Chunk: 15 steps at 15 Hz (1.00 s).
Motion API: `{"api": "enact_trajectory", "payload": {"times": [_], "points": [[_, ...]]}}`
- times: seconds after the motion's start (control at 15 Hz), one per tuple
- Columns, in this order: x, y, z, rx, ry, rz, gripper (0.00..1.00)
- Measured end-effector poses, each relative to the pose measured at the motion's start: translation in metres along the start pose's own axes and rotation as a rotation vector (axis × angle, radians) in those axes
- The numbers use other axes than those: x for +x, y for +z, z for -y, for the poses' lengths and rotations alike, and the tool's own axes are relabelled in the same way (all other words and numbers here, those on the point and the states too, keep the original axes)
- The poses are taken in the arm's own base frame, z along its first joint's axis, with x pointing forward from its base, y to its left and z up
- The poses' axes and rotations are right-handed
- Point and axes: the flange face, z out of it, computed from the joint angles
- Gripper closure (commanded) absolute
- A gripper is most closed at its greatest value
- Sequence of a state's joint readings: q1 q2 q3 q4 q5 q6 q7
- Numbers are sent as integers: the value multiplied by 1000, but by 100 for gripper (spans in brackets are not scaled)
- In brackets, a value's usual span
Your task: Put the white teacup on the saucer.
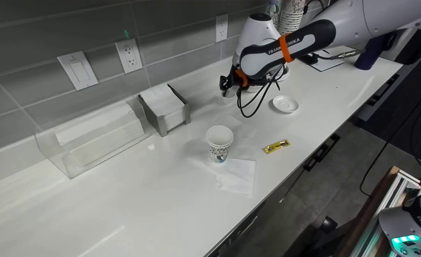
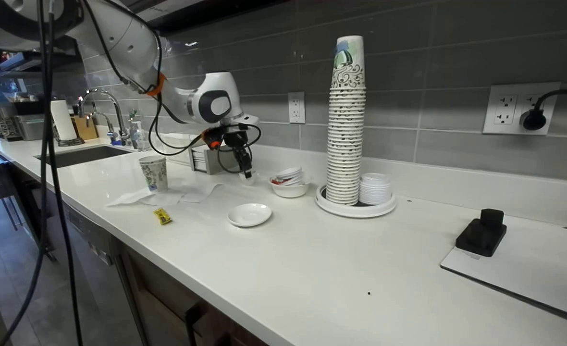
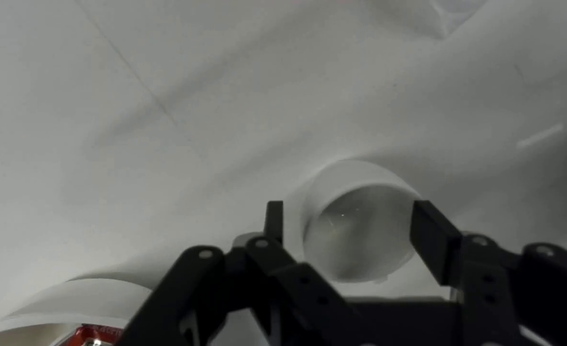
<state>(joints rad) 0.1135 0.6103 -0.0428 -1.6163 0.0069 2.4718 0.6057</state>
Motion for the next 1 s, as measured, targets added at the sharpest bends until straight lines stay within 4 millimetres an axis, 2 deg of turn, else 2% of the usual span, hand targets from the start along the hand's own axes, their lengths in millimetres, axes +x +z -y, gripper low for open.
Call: {"api": "enact_trajectory", "payload": {"times": [0.13,0.4,0.47,0.8,1.0], "points": [[6,5,-5,-2,22,1,65],[11,15,-16,-12,53,19,95],[10,17,-16,-14,55,23,99],[8,16,-13,-12,51,25,98],[10,2,-9,0,45,11,98]]}}
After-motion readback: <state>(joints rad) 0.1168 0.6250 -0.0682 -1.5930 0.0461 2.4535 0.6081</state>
